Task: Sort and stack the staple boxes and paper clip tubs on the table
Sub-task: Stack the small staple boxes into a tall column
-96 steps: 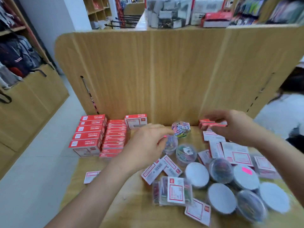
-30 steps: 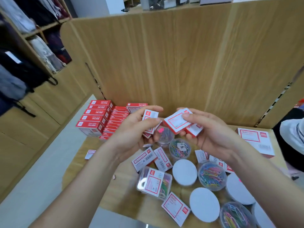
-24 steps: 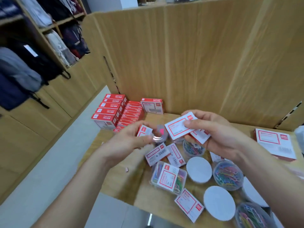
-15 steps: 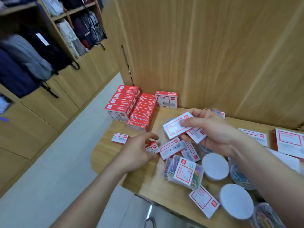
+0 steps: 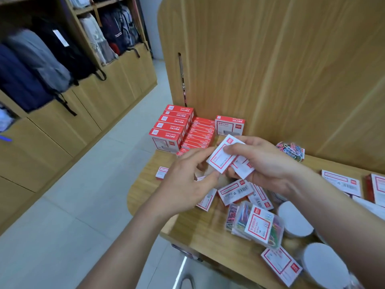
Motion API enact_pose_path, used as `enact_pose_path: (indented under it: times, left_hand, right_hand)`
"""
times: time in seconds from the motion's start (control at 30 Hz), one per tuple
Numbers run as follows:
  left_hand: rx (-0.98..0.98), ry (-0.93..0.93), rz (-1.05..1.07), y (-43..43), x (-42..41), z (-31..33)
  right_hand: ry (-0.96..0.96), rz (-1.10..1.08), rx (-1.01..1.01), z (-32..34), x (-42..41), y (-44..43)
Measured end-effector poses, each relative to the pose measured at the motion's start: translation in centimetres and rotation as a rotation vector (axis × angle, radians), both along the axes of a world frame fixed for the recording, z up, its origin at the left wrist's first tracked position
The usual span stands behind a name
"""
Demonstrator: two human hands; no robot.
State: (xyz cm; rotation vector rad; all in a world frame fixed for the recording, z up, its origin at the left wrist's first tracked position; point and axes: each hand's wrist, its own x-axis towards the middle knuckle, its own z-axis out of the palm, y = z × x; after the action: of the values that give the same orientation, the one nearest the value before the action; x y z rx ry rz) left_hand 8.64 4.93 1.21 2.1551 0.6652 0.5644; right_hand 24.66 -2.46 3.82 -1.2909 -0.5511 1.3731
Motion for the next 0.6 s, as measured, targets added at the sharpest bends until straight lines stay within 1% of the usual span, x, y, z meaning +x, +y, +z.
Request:
enact_pose_path:
  times: [0.13,0.27,0.33,0.37,0.4,0.47,0.5,0.53,0.6]
  left_hand:
    - [0.009,0.026,0.015,0.0,0.3,1.2]
    - [0.104,0.039,0.05,0.7,0.8,1.7]
    - [0.077,0.03,0.075,1.0,0.6,1.8]
    - [-0.03,-0.003,0.089,1.1,0.5,1.8]
    - [-0.218,-0.071,0.097,1.1,0.4,2.0]
    - [-0.673,-0.233,0.108,1.2,0.2,2.2]
    - [-0.856,-0.295,0.131,1.3,0.1,2.2]
    - [-0.989,-0.337,0.165,1.5,-0.1,2.1]
    - [-1.113,-0.373,0.195,1.8,-0.4,1.9]
  right_hand:
    - [-0.011,0.024,-0.004,-0.2,-0.5,0.3]
    - [0.16,0.036,0.01,-0.2,-0.7,0.4]
    - [0.266,0.064,0.046,-0.1,-0.5,0.2]
    - [0.299,0.078,0.067,0.0,-0.4,0.1]
    - [0.302,0.086,0.08,0.0,-0.1,0.0]
    - [0.251,0.11,0.1,0.1,0.2,-0.2]
    - [0.227,0.118,0.11,0.2,0.3,-0.3]
    - [0.207,0.116,0.112,0.3,0.4,-0.4]
    - [0.122,0.109,0.114,0.5,0.5,-0.4]
